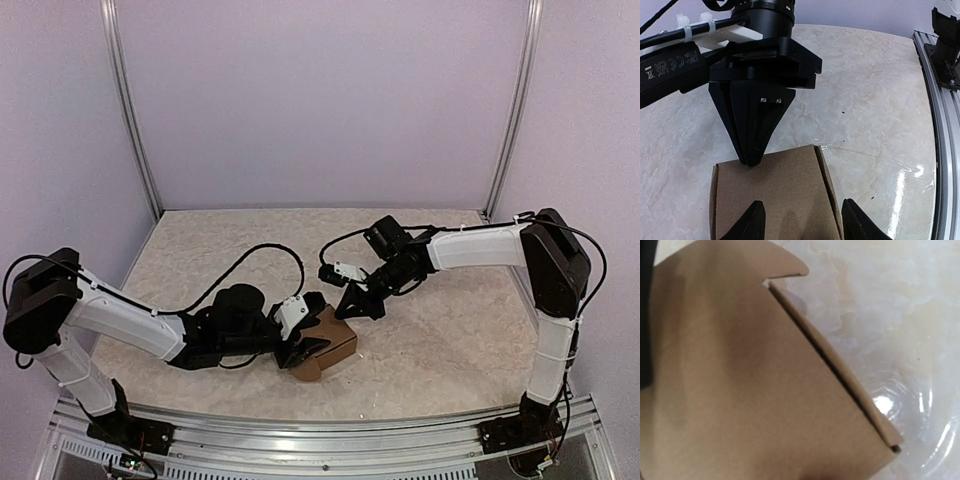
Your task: Fold the paper box
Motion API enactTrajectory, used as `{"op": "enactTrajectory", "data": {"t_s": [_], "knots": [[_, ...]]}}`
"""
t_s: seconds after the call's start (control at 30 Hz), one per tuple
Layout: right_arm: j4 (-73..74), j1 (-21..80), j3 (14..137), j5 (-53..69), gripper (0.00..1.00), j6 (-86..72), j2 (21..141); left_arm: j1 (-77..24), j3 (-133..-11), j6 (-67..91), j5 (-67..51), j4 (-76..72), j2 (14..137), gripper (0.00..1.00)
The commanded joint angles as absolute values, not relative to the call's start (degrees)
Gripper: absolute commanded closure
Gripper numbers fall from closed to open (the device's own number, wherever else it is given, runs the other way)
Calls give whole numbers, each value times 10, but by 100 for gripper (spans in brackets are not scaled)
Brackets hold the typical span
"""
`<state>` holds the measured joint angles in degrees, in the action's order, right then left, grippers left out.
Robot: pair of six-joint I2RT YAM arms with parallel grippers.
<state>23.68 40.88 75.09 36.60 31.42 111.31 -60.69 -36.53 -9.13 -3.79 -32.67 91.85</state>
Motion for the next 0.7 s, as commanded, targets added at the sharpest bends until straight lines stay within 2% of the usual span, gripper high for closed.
{"op": "enactTrajectory", "data": {"t_s": [0.0, 0.67], "knots": [[258, 413, 730, 328, 97, 311, 1125, -597, -347, -66, -26, -322, 912, 50], [246, 405, 665, 294, 99, 317, 1095, -599, -328, -29, 75, -332, 853, 49]]}}
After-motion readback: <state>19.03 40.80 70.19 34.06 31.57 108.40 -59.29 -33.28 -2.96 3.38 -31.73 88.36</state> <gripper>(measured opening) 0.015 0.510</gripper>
